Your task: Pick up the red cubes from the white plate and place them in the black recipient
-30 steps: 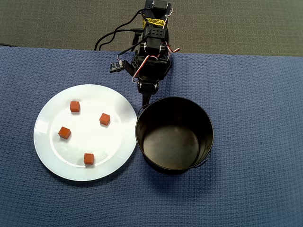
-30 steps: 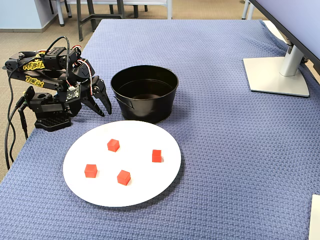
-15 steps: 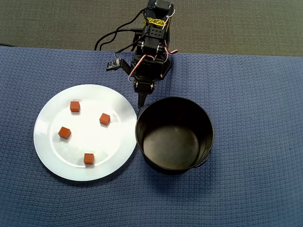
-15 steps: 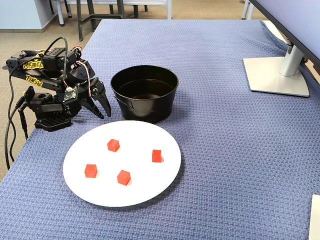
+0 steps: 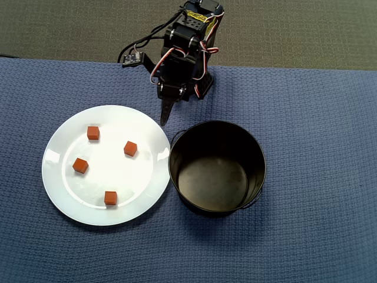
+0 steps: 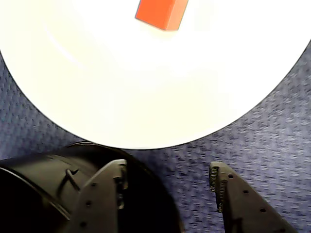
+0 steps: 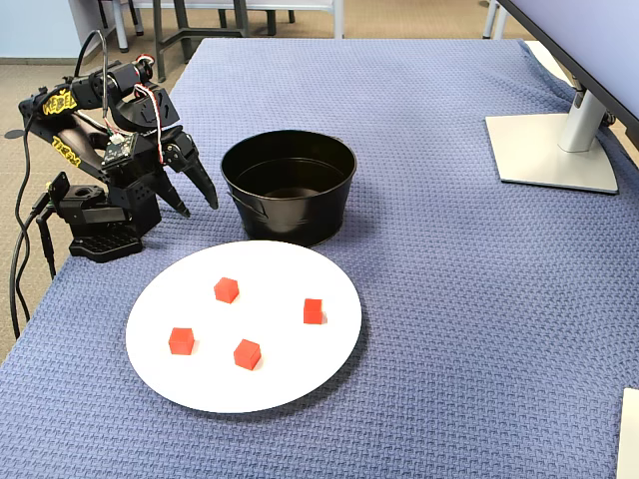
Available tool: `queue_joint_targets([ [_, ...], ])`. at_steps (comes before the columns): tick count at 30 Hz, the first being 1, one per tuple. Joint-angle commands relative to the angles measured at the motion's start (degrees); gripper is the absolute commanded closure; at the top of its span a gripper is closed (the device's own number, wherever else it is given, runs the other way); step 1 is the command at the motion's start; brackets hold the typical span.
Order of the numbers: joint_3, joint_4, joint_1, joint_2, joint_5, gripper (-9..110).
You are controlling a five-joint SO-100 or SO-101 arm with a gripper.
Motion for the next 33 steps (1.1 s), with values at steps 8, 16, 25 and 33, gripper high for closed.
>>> queue_joint_targets([
  [8,-17.67,-11.07,11.07,-38.23,-2.64,79],
  [16,-22.41,-14.85,14.33,-51.77,-3.69,77],
  [25,-26.54,-17.05,16.52,-59.15,-3.52,78],
  [33,-26.19,-21.27,16.17,-60.47,-3.25,80],
])
